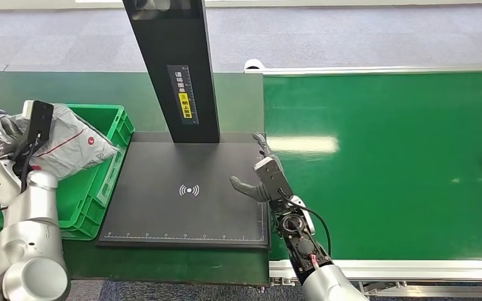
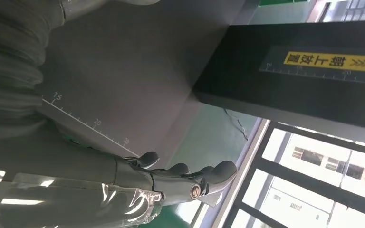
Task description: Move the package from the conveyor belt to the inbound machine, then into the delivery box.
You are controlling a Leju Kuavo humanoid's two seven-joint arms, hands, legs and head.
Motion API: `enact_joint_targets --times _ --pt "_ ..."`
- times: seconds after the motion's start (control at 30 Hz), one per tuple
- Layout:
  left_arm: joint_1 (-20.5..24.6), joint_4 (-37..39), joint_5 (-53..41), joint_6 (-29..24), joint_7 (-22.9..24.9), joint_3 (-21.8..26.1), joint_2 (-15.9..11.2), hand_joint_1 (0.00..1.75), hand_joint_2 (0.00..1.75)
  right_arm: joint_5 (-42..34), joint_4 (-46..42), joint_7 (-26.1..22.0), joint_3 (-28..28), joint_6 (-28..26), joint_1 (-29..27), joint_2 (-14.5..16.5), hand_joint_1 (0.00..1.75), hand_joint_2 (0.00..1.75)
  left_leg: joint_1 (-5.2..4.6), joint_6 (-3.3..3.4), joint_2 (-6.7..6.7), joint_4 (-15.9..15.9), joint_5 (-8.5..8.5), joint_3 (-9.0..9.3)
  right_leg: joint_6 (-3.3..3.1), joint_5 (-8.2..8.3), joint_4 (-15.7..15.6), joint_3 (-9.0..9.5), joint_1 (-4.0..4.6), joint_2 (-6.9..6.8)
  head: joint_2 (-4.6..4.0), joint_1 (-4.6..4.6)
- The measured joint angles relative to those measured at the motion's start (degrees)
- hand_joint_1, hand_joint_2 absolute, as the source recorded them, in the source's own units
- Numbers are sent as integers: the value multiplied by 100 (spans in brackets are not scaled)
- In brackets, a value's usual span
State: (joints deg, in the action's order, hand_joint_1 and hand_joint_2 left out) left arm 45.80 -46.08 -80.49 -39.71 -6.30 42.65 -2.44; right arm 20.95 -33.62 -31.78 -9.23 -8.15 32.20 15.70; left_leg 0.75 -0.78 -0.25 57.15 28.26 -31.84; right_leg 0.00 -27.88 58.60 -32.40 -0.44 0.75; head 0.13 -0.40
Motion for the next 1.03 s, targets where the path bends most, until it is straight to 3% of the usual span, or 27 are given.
enact_joint_targets --times 0.1,0.13,0.23,0.27,0.4,0.47,0.53,0.73,0.83,0.9,1.03 --pt "138 573 -29 57 162 16 -176 174 175 12 -2 11 -30 5 -13 -1 0 175 0 0 -2 0 0 0 0 0 0 1 0 -1 0 -1" --pt "171 750 -63 84 222 16 -220 151 175 12 -4 15 -33 6 -15 -1 0 175 0 0 -1 0 0 0 0 0 0 1 0 -1 0 -1" --pt "247 1185 -107 221 351 14 -306 20 175 18 -11 32 -40 13 -18 -10 0 175 0 0 -2 0 -1 1 0 0 0 1 0 -1 -1 1" --pt "272 1329 -103 301 383 11 -327 0 175 27 -13 49 -46 15 -18 -13 0 175 0 0 -4 0 -1 1 0 0 0 2 0 -1 -1 1" --pt "306 1795 95 930 188 -7 -342 0 175 75 -13 133 -98 22 -17 -14 0 175 0 0 -5 1 -1 1 0 0 -1 2 -1 -1 -1 1" --pt "305 1966 301 1354 -141 -13 -303 0 87 86 -13 164 -121 28 -16 -14 0 175 -1 0 -6 1 -1 -1 0 0 -1 2 -1 -1 0 0" --pt "306 2055 569 1396 -551 -13 -233 0 0 89 -13 177 -131 23 -15 -13 0 175 -2 0 -7 1 -1 -1 0 0 -1 2 -2 -2 0 0" --pt "332 2079 1270 896 -1414 -4 -36 0 0 52 -13 176 -132 1 -16 -11 0 175 -4 0 -8 1 -1 0 0 0 -2 3 -5 -3 0 -1" --pt "218 1774 2663 589 -2679 -102 128 0 0 -11 -13 151 -131 -36 -15 -12 0 175 -4 0 -12 1 -1 0 1 0 -2 5 -5 -8 0 -1" --pt "69 1388 3564 495 -3236 -361 274 0 0 -44 -13 139 -128 -67 -14 -15 0 175 -5 2 -25 1 -2 -1 1 -1 -3 10 -6 -25 0 -2" --pt "-106 931 3946 469 -3368 -767 454 0 0 -67 -13 136 -128 -91 -11 -17 0 175 -6 7 -45 1 -6 -4 3 -2 -7 19 -7 -51 -1 0"
